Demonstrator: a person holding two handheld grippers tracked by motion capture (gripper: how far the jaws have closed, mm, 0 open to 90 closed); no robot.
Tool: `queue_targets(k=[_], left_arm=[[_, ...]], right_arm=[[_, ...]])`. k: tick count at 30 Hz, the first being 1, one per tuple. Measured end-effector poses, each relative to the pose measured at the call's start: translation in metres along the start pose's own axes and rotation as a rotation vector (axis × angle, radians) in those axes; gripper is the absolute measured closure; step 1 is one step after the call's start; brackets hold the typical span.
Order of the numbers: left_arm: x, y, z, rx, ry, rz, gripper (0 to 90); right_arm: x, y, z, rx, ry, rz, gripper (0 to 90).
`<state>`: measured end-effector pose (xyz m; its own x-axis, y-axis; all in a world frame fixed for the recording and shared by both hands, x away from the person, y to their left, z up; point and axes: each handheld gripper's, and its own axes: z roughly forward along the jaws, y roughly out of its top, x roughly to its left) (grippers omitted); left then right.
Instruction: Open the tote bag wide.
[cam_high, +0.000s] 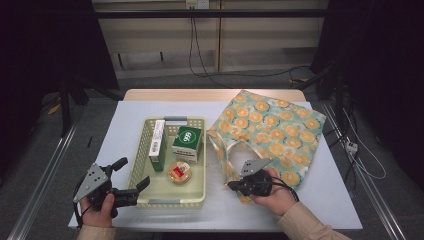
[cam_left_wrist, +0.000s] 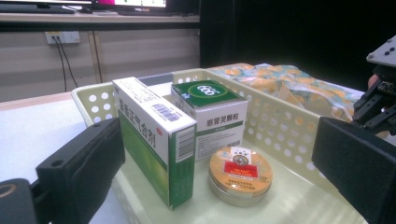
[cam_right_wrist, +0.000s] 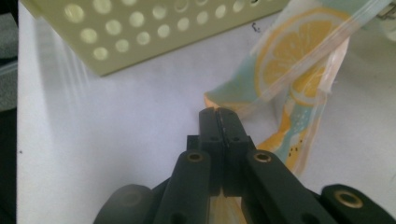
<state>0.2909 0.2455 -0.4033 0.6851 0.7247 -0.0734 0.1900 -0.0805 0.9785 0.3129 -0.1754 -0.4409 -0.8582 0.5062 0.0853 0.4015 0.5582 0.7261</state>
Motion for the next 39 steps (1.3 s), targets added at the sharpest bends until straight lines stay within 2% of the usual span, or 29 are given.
queue_targets(k=[5,8,10,14,18,19,24,28,35,39], left_arm=[[0.0,0.0,0.0,0.0,0.001,-0.001,2.4],[0.0,0.0,0.0,-0.003,0.0,-0.001,2.4],[0.0,0.0,0.0,-0.005,0.0,-0.001,2.4],[-0.001,0.0,0.0,-0.002,0.0,-0.001,2.4],[0.0,0.001,0.0,-0.007,0.002,-0.004,2.4],[0.0,0.0,0.0,-0.006,0.001,-0.004,2.4],[0.0,0.0,0.0,-0.001,0.001,0.002,2.4],[0.0,0.0,0.0,0.0,0.001,0.0,2.4],[0.001,-0.001,0.001,0.005,0.001,0.004,2.4],[0.001,-0.001,0.002,0.009,-0.004,0.006,2.4]], right_arm=[[-0.003,0.009,-0.018,-0.058,0.007,0.019,90.0],[-0.01,0.017,-0.034,-0.095,-0.015,0.028,90.0],[-0.019,0.022,-0.046,-0.126,-0.042,0.048,90.0],[-0.038,0.026,-0.063,-0.153,-0.092,0.078,90.0],[-0.063,0.028,-0.075,-0.165,-0.158,0.12,90.0],[-0.068,0.028,-0.076,-0.161,-0.173,0.119,90.0],[-0.103,0.022,-0.08,-0.175,-0.223,0.213,90.0],[-0.125,0.013,-0.078,-0.175,-0.26,0.275,90.0],[-0.152,0.001,-0.069,-0.16,-0.309,0.34,90.0],[-0.161,-0.004,-0.063,-0.156,-0.311,0.367,90.0]])
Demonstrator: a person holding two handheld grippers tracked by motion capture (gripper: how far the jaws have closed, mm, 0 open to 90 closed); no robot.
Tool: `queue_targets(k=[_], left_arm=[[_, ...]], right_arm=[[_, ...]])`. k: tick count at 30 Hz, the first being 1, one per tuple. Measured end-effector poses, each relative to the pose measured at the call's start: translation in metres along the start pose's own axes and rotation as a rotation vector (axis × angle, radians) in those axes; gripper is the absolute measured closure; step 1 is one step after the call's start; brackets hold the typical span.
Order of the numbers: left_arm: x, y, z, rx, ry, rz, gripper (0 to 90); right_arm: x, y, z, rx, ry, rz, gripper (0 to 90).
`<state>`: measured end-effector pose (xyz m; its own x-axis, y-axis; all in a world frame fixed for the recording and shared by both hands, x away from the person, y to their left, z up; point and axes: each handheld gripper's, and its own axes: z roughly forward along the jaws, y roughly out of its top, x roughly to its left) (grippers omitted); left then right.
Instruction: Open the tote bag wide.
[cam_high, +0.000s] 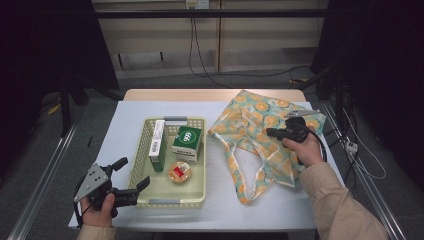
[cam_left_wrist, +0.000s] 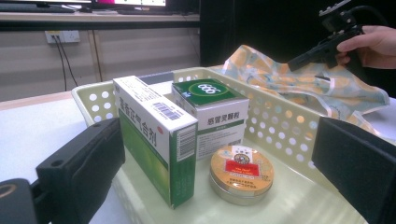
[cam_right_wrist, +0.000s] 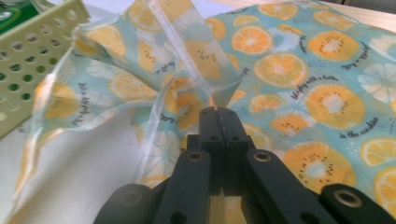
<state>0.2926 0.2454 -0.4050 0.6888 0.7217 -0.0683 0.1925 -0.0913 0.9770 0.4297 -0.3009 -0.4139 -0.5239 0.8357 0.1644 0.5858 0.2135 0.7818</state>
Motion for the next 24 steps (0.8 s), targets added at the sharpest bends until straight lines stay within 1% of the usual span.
queue_targets(k=[1,2,4,6,8,9,10,11,13,14,15,17,19,21,22,24], left_arm=[[0.0,0.0,0.0,0.0,0.0,-0.001,2.4],[0.0,0.0,0.0,0.0,0.001,-0.006,2.4],[0.0,0.0,0.0,0.0,0.003,-0.007,2.4],[0.0,0.0,0.0,-0.001,0.005,-0.009,2.4],[0.0,0.0,0.0,-0.001,0.005,-0.007,2.4],[0.001,0.0,0.0,0.0,0.003,-0.003,2.3],[0.001,0.0,0.0,0.001,0.004,-0.003,2.4],[0.001,0.0,-0.001,0.001,0.004,-0.002,2.4],[0.001,0.0,-0.001,-0.002,0.006,-0.001,2.4],[0.001,0.0,-0.002,-0.003,0.008,-0.003,2.4],[0.001,0.0,-0.002,-0.004,0.008,-0.003,2.4],[0.001,0.0,-0.001,-0.002,0.007,-0.002,2.4],[0.0,0.0,-0.001,0.0,0.006,-0.006,2.4],[-0.001,0.0,-0.001,-0.002,0.005,-0.007,2.4],[0.0,0.0,0.0,-0.001,0.003,0.001,2.4],[0.0,0.0,0.0,0.0,0.005,-0.003,2.4]], right_arm=[[-0.002,-0.001,0.002,0.008,-0.004,0.006,90.0],[-0.003,-0.002,0.004,0.018,-0.019,0.002,90.0],[-0.007,-0.004,0.007,0.024,-0.026,0.012,90.0],[-0.009,-0.005,0.009,0.026,-0.033,0.017,90.0],[-0.01,-0.006,0.009,0.027,-0.045,0.017,88.0],[-0.01,-0.006,0.009,0.024,-0.043,0.017,87.2],[-0.009,-0.005,0.008,0.028,-0.046,0.011,84.0],[-0.008,-0.005,0.007,0.029,-0.052,0.006,78.3],[-0.005,-0.003,0.004,0.031,-0.062,0.001,75.2],[-0.002,-0.002,0.001,0.031,-0.077,-0.017,67.8],[0.0,0.0,-0.002,0.024,-0.088,-0.019,59.9],[0.006,0.003,-0.01,0.008,-0.084,-0.032,57.8],[0.013,0.006,-0.015,0.006,-0.088,-0.056,49.7],[0.022,0.008,-0.02,0.007,-0.081,-0.087,48.2],[0.026,0.009,-0.022,0.003,-0.076,-0.096,47.3],[0.035,0.009,-0.023,0.009,-0.051,-0.119,47.8]])
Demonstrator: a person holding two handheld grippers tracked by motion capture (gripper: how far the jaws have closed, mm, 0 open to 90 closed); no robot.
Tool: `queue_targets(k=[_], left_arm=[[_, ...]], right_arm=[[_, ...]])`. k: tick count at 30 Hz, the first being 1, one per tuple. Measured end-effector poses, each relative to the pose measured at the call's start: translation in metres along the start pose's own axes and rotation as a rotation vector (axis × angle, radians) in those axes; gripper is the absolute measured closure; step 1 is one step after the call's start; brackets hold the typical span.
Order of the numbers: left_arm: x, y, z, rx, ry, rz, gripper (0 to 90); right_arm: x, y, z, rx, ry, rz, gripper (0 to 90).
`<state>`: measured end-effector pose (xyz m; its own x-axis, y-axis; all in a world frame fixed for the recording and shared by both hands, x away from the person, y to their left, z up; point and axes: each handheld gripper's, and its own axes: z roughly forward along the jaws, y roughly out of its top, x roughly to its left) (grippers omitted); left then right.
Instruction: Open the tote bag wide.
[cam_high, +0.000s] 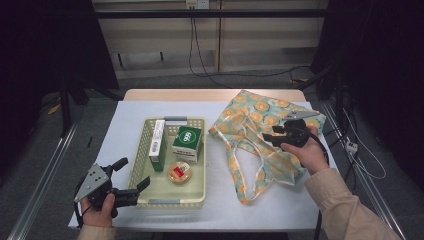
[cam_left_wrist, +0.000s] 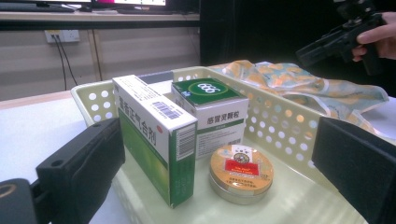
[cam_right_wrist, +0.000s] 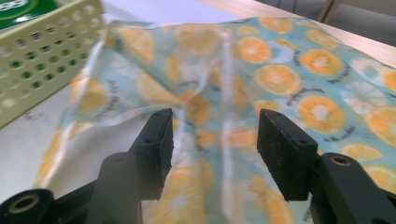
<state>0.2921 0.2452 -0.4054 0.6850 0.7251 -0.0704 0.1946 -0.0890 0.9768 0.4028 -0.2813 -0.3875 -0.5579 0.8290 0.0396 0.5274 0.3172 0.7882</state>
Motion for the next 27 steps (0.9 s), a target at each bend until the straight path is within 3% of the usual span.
queue_targets(k=[4,9,13,16,18,20,21,24,27], left_arm=[[-0.001,0.001,-0.001,-0.004,0.0,-0.003,2.4],[0.0,0.0,-0.001,-0.003,-0.001,-0.005,2.4],[0.001,0.0,-0.001,-0.001,0.0,-0.001,2.4],[0.002,-0.001,-0.001,-0.003,0.001,-0.005,2.4],[0.002,-0.001,-0.001,0.0,0.0,-0.004,2.4],[0.001,-0.001,-0.001,0.002,-0.002,-0.004,2.4],[0.001,0.0,-0.001,-0.001,-0.001,-0.001,2.4],[0.001,0.0,-0.002,-0.006,0.003,-0.007,2.4],[0.001,0.0,-0.001,-0.004,0.001,-0.005,2.4]], right_arm=[[0.012,-0.004,0.008,0.026,0.029,-0.025,51.1],[0.019,-0.018,0.032,0.101,0.031,-0.031,54.4],[0.014,-0.024,0.047,0.142,0.016,-0.013,63.7],[0.008,-0.024,0.047,0.122,0.019,0.028,81.9],[0.002,-0.024,0.045,0.123,0.019,0.047,88.4],[-0.002,-0.024,0.044,0.125,0.003,0.053,90.0],[-0.005,-0.025,0.042,0.108,0.019,0.082,90.0],[-0.007,-0.025,0.04,0.122,-0.006,0.069,90.0],[-0.007,-0.027,0.043,0.135,0.0,0.074,89.3]])
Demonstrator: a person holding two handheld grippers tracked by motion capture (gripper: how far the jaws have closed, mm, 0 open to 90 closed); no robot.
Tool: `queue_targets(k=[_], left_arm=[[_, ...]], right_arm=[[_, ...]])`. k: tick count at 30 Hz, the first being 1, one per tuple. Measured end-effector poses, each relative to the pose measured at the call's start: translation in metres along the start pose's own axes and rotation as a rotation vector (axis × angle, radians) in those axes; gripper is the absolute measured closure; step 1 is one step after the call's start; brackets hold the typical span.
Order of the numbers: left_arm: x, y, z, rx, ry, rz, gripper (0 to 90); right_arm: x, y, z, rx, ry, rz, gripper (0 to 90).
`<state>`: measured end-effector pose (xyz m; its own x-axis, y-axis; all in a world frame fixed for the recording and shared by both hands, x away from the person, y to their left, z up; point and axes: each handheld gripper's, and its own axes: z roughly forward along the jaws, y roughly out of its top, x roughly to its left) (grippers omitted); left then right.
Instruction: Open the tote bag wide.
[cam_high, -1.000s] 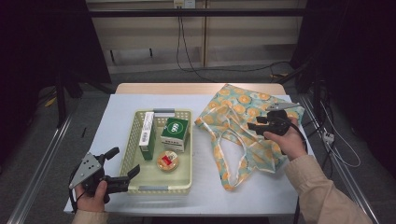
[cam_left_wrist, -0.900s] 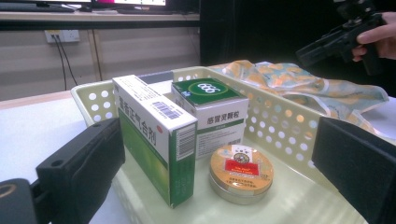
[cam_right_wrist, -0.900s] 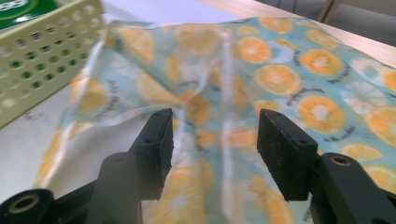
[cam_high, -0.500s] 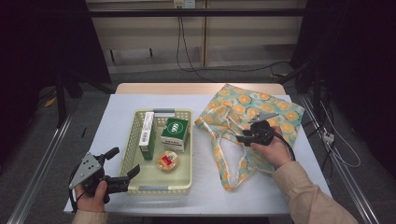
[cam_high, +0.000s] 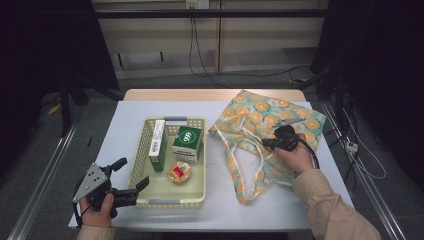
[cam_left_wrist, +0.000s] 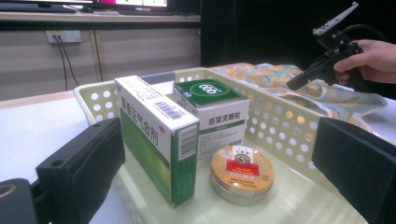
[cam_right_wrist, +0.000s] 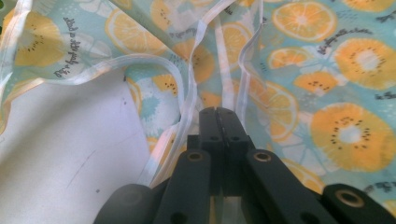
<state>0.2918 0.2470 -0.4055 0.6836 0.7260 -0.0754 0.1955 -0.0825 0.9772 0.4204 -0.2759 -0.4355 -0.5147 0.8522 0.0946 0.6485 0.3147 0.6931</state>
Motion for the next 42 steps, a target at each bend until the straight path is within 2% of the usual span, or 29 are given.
queue_targets(k=[1,2,3,5,7,8,11,13,14,16,17,20,24,27,29,32,34,39,42], left_arm=[[0.0,0.0,0.0,0.0,-0.001,0.0,2.4],[0.0,0.0,0.0,0.0,0.0,0.002,2.4],[0.0,0.0,-0.001,-0.002,0.003,-0.005,2.4],[0.0,0.0,-0.002,-0.009,0.006,-0.012,2.4],[0.001,0.001,-0.002,-0.008,0.002,-0.001,2.4],[0.001,0.001,-0.002,-0.014,0.003,-0.006,2.4],[0.002,0.001,-0.002,-0.011,0.007,-0.009,2.4],[0.002,0.001,-0.002,-0.009,0.007,-0.006,2.4],[0.002,0.001,-0.002,-0.01,0.005,-0.004,2.4],[0.002,0.001,-0.003,-0.009,0.007,-0.002,2.4],[0.002,0.001,-0.003,-0.01,0.007,-0.006,2.4],[0.002,0.001,-0.003,-0.009,0.003,0.004,2.4],[0.001,0.001,-0.001,-0.009,0.0,0.001,2.4],[0.0,0.001,0.0,-0.002,-0.003,0.002,2.4],[0.0,0.001,0.001,-0.005,-0.005,0.002,2.4],[0.0,0.0,0.001,-0.003,-0.006,0.0,2.4],[0.0,0.0,0.001,-0.001,-0.009,0.001,2.4],[0.0,0.001,0.0,-0.006,-0.004,0.003,2.4],[0.0,0.002,0.0,-0.009,-0.002,-0.001,2.4]], right_arm=[[0.0,0.0,0.003,0.005,-0.015,-0.001,84.9],[0.001,0.0,0.004,0.004,-0.004,0.006,83.1],[0.002,0.001,0.003,-0.014,0.005,0.014,82.5],[0.005,0.003,0.001,-0.048,0.006,0.025,72.0],[0.008,0.006,-0.001,-0.075,0.01,0.029,68.5],[0.009,0.006,-0.001,-0.066,0.013,0.026,68.4],[0.011,0.005,0.005,-0.03,-0.003,0.005,73.0],[0.009,0.003,0.009,-0.016,0.006,0.009,72.5],[0.008,0.003,0.01,-0.012,-0.012,0.002,73.4],[0.007,0.002,0.011,-0.009,-0.016,0.018,75.2],[0.006,0.003,0.01,-0.01,-0.033,0.019,77.7],[0.004,0.002,0.01,-0.006,-0.006,0.021,77.8],[0.004,0.0,0.014,0.028,-0.021,-0.002,79.4],[0.003,-0.002,0.017,0.042,-0.011,0.003,83.2],[0.003,-0.003,0.019,0.045,0.006,0.002,90.0],[0.005,-0.002,0.018,0.03,0.018,0.002,90.0],[0.008,0.001,0.011,0.006,0.041,0.008,90.0],[0.019,0.005,-0.006,-0.03,0.092,-0.032,90.0],[0.034,0.005,-0.015,-0.052,0.15,-0.073,90.0]])
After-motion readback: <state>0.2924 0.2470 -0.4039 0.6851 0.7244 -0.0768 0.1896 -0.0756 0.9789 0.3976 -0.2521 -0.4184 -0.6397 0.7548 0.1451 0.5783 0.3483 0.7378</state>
